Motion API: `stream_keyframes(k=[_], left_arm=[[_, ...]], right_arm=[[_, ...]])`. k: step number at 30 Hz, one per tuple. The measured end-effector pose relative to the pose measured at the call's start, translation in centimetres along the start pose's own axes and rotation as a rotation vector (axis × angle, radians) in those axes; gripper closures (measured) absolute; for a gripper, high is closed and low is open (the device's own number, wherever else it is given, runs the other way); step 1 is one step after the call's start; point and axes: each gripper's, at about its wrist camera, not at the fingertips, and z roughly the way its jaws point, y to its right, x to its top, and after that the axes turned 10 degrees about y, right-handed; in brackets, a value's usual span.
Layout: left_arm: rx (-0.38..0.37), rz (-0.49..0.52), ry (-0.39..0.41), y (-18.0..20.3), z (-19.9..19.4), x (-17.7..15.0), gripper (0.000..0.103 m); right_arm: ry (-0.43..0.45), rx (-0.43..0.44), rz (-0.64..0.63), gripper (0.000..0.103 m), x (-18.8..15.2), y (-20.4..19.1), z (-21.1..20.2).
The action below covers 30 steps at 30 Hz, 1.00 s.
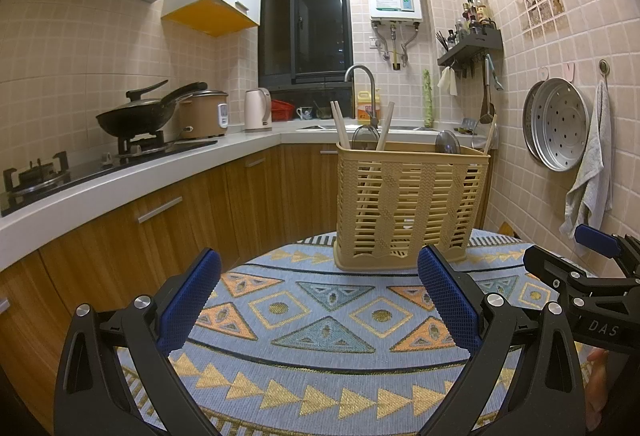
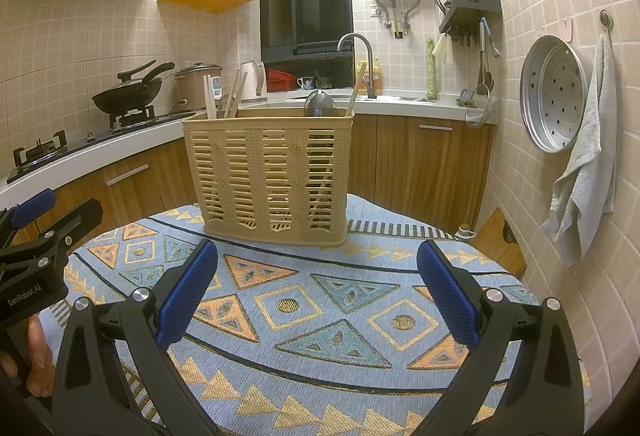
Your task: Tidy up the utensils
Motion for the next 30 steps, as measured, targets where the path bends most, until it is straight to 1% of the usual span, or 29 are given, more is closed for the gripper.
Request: stream_keyframes(k=[5, 12, 30], left_arm=[[-0.003, 0.0, -0.002, 0.08, 0.0, 0.0, 0.008], [-0.03, 0.013, -0.007, -0.07, 0.17, -0.25, 0.008], [-0.03, 0.019, -0.012, -0.53, 0.42, 0.02, 0.008]], right_arm=[[0.0, 0.0, 0.0, 0.008, 0.0, 0.08, 0.04], [-0.001, 0.001, -0.001, 0.008, -0.02, 0.06, 0.05], [-0.004, 0.001, 0.002, 0.008, -0.06, 0.14, 0.17]])
